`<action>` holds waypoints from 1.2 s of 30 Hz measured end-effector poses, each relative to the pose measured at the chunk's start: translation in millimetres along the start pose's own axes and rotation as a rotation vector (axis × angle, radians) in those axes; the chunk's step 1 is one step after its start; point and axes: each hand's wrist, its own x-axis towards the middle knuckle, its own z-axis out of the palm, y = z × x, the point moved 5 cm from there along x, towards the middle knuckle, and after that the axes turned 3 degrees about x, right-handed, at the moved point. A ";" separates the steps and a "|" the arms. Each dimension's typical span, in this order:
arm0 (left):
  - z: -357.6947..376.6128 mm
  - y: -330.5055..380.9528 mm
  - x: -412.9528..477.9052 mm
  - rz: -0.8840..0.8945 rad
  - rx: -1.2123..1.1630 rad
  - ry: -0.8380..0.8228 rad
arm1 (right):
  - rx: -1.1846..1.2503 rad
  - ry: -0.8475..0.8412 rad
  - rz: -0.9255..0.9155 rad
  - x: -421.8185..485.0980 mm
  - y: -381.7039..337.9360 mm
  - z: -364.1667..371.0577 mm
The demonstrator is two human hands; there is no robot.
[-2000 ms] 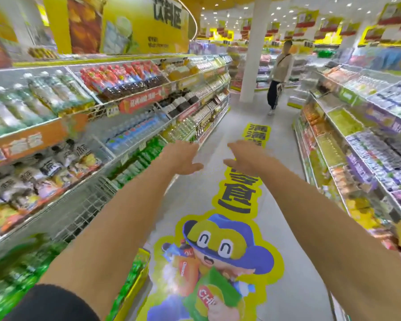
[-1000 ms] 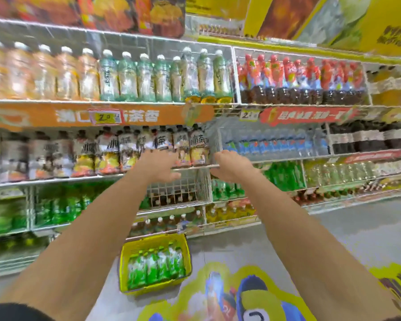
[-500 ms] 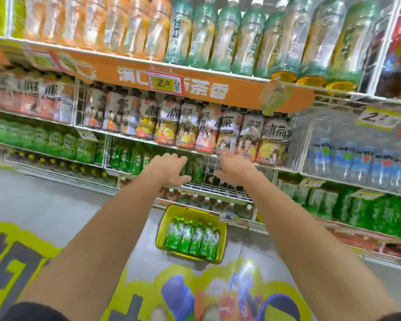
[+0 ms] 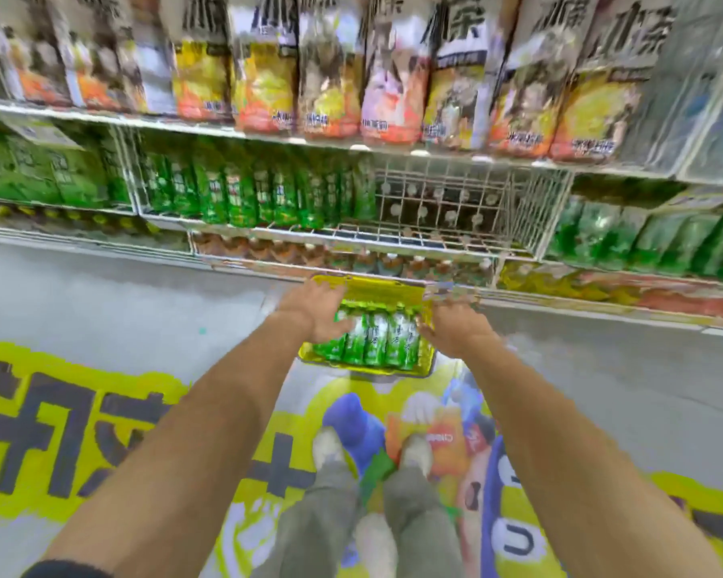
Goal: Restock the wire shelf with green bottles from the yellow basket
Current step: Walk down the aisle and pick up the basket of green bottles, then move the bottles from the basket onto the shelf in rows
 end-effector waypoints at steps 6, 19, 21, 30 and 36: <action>96.7 -24.1 76.2 -0.007 0.004 -0.016 | 0.055 -0.032 0.063 82.0 2.8 95.7; 327.5 -67.2 302.1 -0.164 -0.190 0.087 | -0.002 0.196 0.148 302.7 42.0 285.4; 344.0 -66.0 321.7 -0.182 -0.230 0.104 | 0.048 0.232 0.165 318.4 45.2 298.0; 372.4 -57.1 345.2 -0.351 -0.615 0.380 | 0.285 0.361 0.162 332.6 53.0 314.4; 387.8 -72.5 351.2 -0.401 -0.887 0.255 | 0.385 0.354 0.208 333.9 57.6 318.6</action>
